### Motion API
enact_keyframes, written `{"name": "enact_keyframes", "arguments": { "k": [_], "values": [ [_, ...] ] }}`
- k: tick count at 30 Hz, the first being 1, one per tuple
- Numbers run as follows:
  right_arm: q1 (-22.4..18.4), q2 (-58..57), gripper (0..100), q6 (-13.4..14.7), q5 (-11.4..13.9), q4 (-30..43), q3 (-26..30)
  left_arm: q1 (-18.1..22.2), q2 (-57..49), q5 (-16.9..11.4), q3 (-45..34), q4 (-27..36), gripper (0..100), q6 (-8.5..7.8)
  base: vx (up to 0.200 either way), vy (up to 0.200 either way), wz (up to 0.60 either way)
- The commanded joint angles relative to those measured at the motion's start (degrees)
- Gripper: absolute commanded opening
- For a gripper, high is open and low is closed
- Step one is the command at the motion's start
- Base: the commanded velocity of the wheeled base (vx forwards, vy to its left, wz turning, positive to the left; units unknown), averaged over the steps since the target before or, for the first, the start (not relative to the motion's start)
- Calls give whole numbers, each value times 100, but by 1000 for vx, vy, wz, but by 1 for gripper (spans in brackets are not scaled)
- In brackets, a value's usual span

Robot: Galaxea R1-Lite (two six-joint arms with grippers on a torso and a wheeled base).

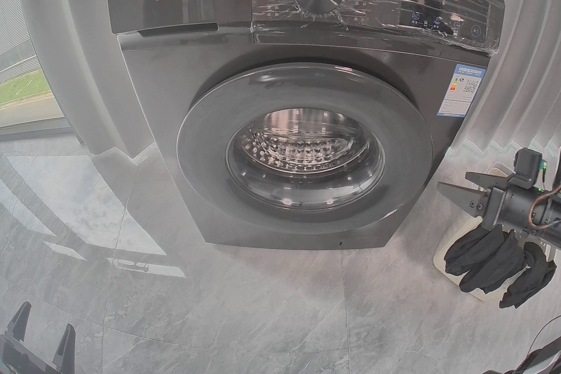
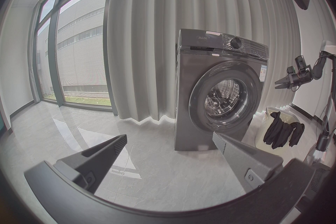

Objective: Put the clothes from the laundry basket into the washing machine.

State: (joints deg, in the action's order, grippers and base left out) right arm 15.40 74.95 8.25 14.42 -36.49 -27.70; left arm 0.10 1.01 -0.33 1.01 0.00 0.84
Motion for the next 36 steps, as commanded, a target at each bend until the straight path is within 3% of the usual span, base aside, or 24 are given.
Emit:
{"name": "enact_keyframes", "arguments": {
  "k": [1,12,17,36],
  "values": [
    [148,802,100,10,-133,-52,-289,-1,-84,-2,-92,0,100,4,0,0,0],
    [218,1602,100,27,-273,-69,-992,-1,-84,-2,-92,0,100,4,0,0,0],
    [174,1567,100,10,-660,-60,-1133,-1,-84,-2,-92,0,100,4,0,0,0],
    [78,1953,100,-17,-581,-52,-1845,-1,-84,-2,-92,0,100,4,0,0,0]
  ]
}}
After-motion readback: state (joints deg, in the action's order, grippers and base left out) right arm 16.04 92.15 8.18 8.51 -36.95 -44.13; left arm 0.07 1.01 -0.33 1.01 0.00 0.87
